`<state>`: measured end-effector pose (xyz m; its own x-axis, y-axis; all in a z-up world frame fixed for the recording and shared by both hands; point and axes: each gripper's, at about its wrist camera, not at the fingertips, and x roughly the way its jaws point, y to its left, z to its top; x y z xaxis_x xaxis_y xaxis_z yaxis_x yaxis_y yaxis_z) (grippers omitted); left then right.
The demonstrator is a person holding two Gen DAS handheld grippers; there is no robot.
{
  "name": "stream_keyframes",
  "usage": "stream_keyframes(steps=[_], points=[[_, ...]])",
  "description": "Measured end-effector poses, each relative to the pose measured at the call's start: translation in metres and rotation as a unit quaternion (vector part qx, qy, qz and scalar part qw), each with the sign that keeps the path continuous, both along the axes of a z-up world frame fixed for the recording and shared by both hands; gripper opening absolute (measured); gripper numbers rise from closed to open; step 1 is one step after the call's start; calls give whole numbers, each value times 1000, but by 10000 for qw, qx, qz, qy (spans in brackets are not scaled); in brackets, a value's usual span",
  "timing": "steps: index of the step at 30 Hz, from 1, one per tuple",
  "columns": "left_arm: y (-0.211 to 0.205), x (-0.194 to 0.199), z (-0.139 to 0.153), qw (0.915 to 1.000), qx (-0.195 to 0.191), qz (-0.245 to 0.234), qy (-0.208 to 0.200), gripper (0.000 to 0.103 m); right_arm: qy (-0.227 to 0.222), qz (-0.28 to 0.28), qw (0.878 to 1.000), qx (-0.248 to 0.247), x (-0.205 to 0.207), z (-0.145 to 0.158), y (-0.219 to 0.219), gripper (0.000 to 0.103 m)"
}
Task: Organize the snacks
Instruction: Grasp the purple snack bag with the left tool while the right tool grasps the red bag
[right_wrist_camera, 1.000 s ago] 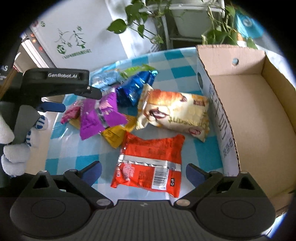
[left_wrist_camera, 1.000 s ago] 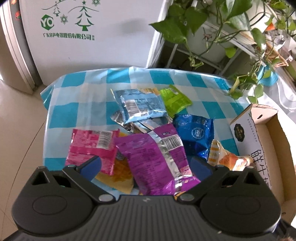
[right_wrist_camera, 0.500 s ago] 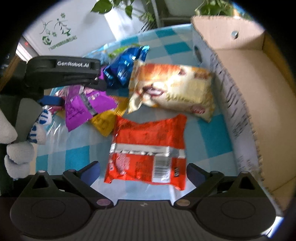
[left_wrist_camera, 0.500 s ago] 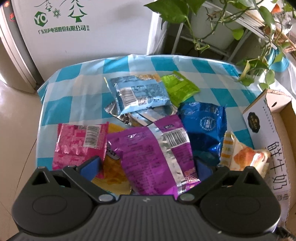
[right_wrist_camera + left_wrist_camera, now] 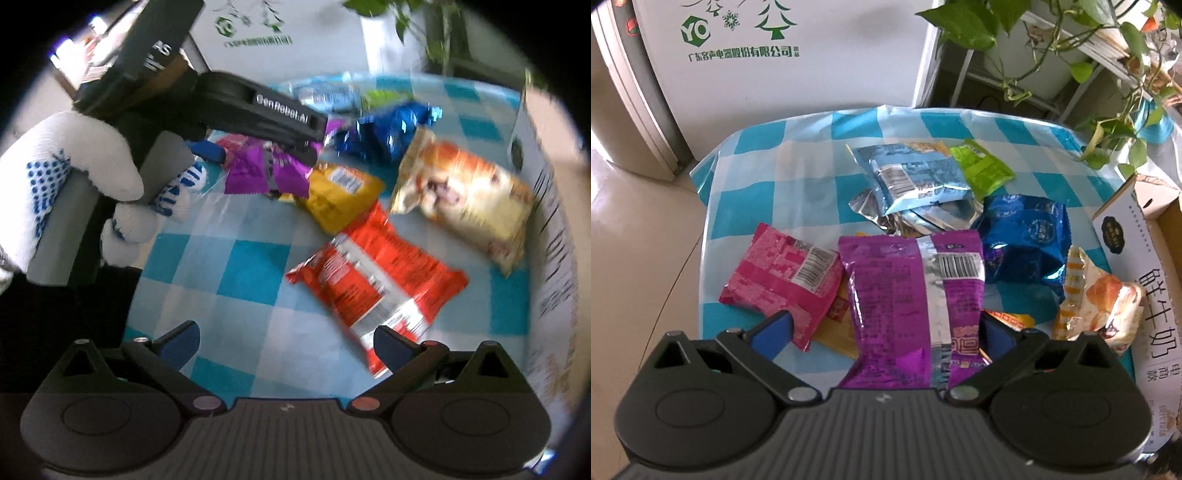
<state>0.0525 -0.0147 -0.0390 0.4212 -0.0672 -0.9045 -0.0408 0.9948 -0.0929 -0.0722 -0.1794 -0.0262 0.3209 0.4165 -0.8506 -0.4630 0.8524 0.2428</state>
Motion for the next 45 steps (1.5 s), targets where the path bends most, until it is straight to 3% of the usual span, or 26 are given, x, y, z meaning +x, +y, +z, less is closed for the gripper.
stream_keyframes(steps=[4,9,16,24,27,35,45], points=[[-4,2,0,9999,-94,-53,-22,102,-389,16,9986,-352,12,5,-1,103],[-14,4,-2,9998,-52,-208,6,102,-537,323,9949,-788,30,-1,1,103],[-16,8,-7,9997,74,-224,68,102,-641,1019,9874,-1030,39,-21,10,103],[-19,10,-14,9993,278,-232,109,102,-854,1145,9807,-1336,43,-27,16,103],[-19,10,-15,9992,290,-227,131,102,-1012,1224,9802,-1187,46,-20,14,103],[-16,9,-18,9993,287,-212,130,103,-763,1560,9749,-1394,50,-41,23,103],[-12,7,-24,9998,153,-81,108,103,-568,1270,9821,-1274,52,-46,22,100]])
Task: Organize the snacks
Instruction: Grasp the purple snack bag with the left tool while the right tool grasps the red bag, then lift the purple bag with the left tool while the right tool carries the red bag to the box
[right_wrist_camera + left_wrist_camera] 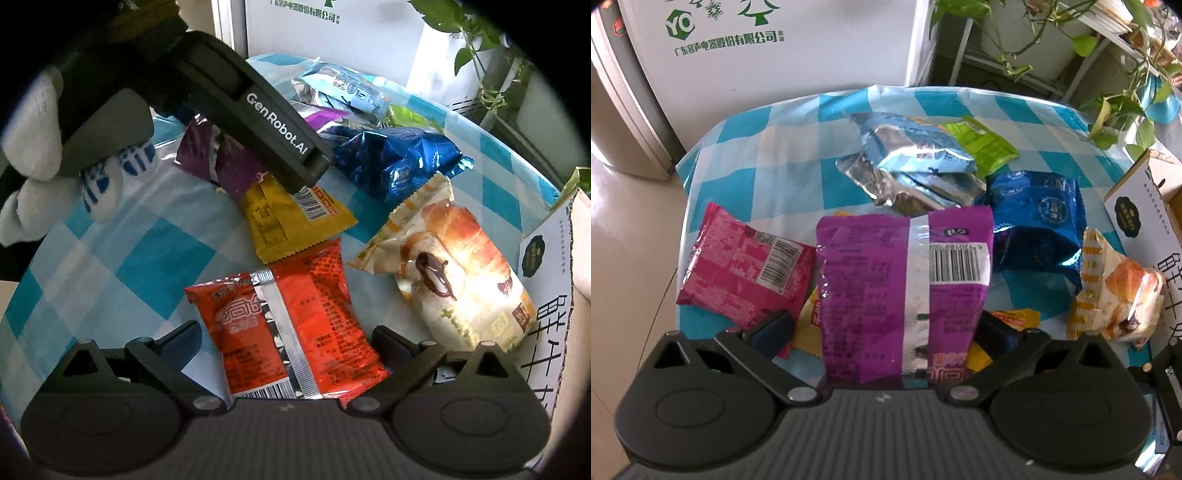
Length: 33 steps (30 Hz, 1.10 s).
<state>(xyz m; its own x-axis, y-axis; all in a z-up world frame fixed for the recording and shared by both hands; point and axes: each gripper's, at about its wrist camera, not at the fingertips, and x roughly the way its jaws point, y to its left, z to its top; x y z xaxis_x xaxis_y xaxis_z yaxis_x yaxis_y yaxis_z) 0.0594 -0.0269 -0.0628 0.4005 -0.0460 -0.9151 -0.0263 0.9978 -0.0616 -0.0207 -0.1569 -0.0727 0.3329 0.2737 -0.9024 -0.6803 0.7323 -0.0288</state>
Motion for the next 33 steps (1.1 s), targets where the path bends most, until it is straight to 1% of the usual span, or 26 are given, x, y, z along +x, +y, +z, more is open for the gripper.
stream_keyframes(steps=[2,5,6,8,12,13,17,21,24,33], points=[[0,0,-1,10000,-27,10,10,103,-19,-55,10000,12,1,2,0,96],[1,0,0,10000,-26,8,-6,103,-36,-125,9999,34,2,1,0,93],[0,-1,0,10000,0,-10,-25,103,-41,-133,9999,43,2,2,0,92],[-3,-4,2,9999,80,-45,-99,103,-46,-154,9998,75,1,3,1,86],[-9,-9,6,9991,288,-189,-265,102,-28,-330,9994,126,4,8,-5,79],[-10,-11,7,9989,293,-213,-296,100,-3,-383,9991,161,6,8,-8,79],[-12,-15,12,9984,160,-380,-397,83,87,-582,9980,230,9,12,-13,77],[-14,-19,16,9975,154,-459,-523,69,102,-681,9972,306,9,15,-12,76],[-10,-20,18,9974,-26,-448,-568,65,106,-735,9963,434,9,21,-13,76],[-2,-25,21,9969,-213,-408,-636,64,48,-907,9941,589,5,28,-15,76]])
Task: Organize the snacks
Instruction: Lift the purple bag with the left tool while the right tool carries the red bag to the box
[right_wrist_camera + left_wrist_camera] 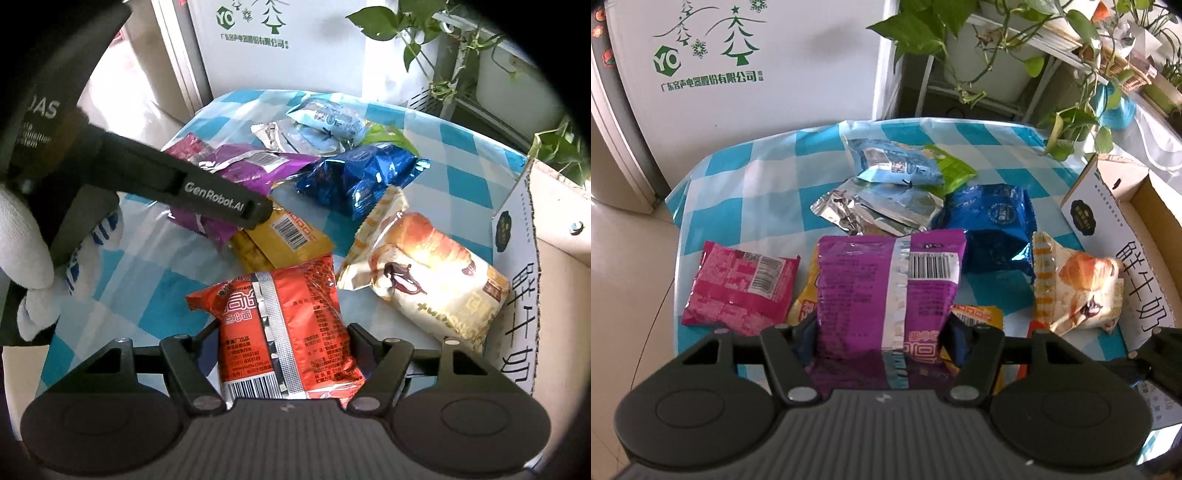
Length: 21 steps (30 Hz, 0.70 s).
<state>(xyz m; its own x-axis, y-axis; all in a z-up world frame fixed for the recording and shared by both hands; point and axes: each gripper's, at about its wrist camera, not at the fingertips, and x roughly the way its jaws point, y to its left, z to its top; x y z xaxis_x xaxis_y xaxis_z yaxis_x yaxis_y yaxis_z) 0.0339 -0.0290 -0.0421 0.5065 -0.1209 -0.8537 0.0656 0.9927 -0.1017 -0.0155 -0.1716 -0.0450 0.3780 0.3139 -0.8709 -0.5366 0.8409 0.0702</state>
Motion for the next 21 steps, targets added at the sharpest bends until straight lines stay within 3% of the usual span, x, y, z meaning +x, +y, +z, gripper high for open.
stream_keyframes(steps=[10,21], points=[[17,-8,12,9994,-177,256,-148,64,-82,-195,9997,112,-5,13,-5,76],[27,-30,24,9980,-106,405,-470,64,-366,-499,9971,452,-7,43,-15,76]])
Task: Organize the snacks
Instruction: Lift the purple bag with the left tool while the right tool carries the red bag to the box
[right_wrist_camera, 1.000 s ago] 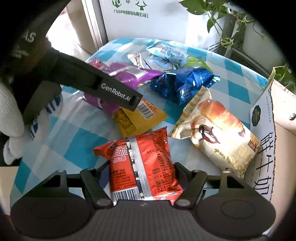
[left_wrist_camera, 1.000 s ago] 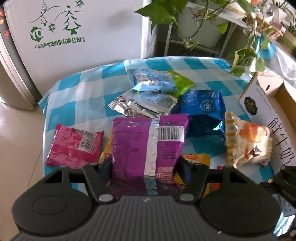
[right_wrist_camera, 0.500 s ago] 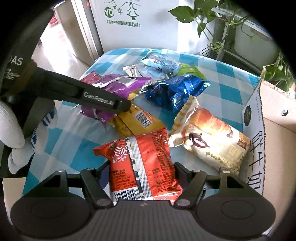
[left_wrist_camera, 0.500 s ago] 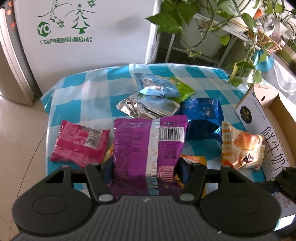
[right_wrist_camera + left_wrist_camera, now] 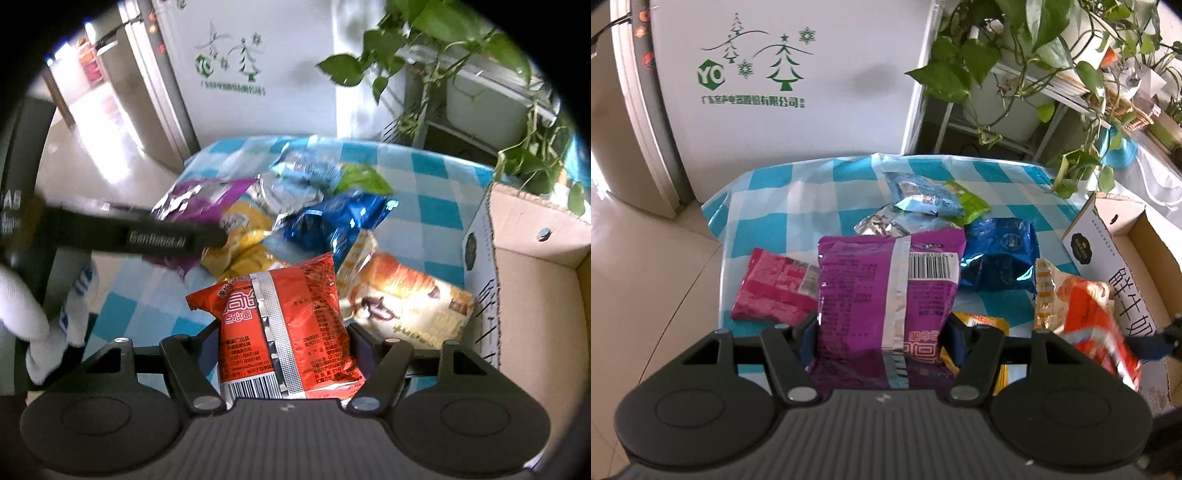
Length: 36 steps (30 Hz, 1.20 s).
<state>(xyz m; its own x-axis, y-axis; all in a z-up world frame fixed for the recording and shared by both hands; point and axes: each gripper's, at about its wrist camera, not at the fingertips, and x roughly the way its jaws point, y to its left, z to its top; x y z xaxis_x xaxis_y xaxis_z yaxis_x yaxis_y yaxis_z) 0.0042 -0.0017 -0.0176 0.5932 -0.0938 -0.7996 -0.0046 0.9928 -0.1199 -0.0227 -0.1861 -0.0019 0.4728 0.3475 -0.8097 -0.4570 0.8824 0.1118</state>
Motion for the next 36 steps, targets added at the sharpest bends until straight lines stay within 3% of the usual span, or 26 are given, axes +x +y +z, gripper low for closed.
stream_keyframes(steps=[14,25,36], points=[[2,-49,1,9991,124,333,-252,64,-201,-155,9996,156,-5,15,-1,76],[-24,-64,11,9995,-83,224,-191,64,-415,-359,9980,310,-11,32,-20,76],[-72,-70,39,9984,-179,-264,-463,64,-809,-1051,9893,607,-20,63,-74,76]])
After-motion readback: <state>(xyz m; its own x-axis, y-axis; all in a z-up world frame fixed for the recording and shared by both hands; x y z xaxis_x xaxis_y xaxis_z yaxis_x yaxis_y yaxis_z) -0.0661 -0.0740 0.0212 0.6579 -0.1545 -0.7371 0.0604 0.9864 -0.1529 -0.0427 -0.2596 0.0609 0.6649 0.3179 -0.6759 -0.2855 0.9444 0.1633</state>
